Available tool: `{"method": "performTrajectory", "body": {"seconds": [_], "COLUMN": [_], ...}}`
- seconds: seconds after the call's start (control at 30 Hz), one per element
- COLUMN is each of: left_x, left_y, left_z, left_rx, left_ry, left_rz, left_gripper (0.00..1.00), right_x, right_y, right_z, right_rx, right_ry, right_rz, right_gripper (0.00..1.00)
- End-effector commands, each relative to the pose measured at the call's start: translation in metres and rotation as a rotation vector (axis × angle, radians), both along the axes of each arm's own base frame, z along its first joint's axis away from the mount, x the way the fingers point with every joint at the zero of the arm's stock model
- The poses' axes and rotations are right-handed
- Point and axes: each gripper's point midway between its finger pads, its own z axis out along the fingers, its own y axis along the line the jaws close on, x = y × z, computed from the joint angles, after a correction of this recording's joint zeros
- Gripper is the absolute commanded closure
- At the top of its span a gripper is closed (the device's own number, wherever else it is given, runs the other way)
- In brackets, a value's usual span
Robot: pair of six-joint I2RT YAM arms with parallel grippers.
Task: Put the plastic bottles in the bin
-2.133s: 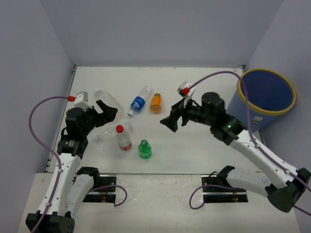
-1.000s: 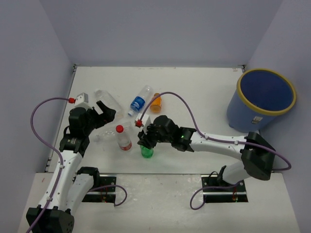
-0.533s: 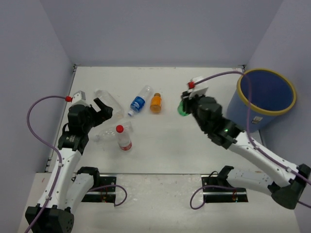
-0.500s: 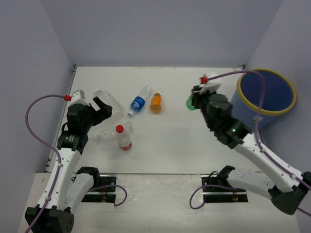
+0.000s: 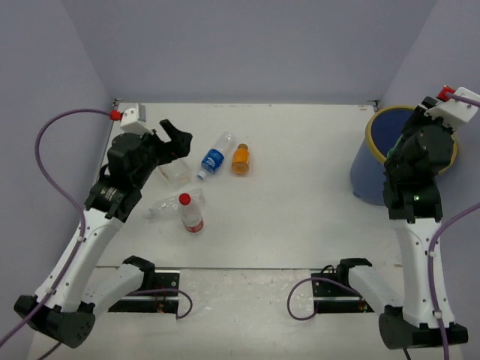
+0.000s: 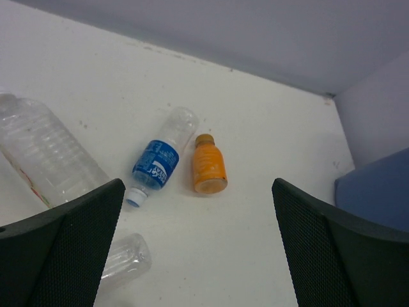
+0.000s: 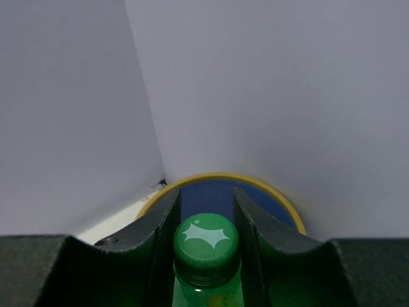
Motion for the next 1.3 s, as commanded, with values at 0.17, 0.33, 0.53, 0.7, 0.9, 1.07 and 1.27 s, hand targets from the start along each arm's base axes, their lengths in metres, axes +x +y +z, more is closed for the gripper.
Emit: {"method": "performTrajectory", "body": {"seconds": [0.17, 0.33, 0.53, 0.7, 0.9, 1.07, 1.27], "left_x": [0.016, 0.012, 0.005, -0.005, -0.034, -0.058, -0.074], "left_y": [-0.064, -0.092, -0.092, -0.083, -0.048, -0.041, -0.027], "left_z": [0.016, 0.019, 0.023, 0.008, -0.052, -0.092, -0.106], "left_rx": [0.261, 0.299, 0.362, 0.406, 0.49, 0.521, 0.499], "left_ry": [0.0, -0.027, -0.033, 0.045, 0.268, 0.375, 0.414], "left_rz": [-0.02, -0.11, -0.097, -0.056, 0.072, 0.066, 0.086], "left_gripper": [0.0, 0.0, 0.0, 0.0, 0.0, 0.0, 0.0], "right_x": [0.039, 0.049, 0.06, 0.068, 0.045, 0.028, 0.024], "right_y": [-0.043, -0.05, -0.052, -0.029, 0.045, 0.114, 0.151], "right_z": [-0.029, -0.02, -0.034, -0.03, 0.005, 0.012, -0.002], "right_rx": [0.098, 0.1, 0.05, 0.056, 0.046, 0.051, 0.006], "right_ry": [0.066, -0.047, 0.059, 0.107, 0.009, -0.003, 0.065], "right_rz": [-0.102, -0.103, -0.102, 0.055, 0.462, 0.807, 0.935], "right_gripper": [0.79, 0.73, 0.04, 0.01, 0.01, 0.01, 0.01]}}
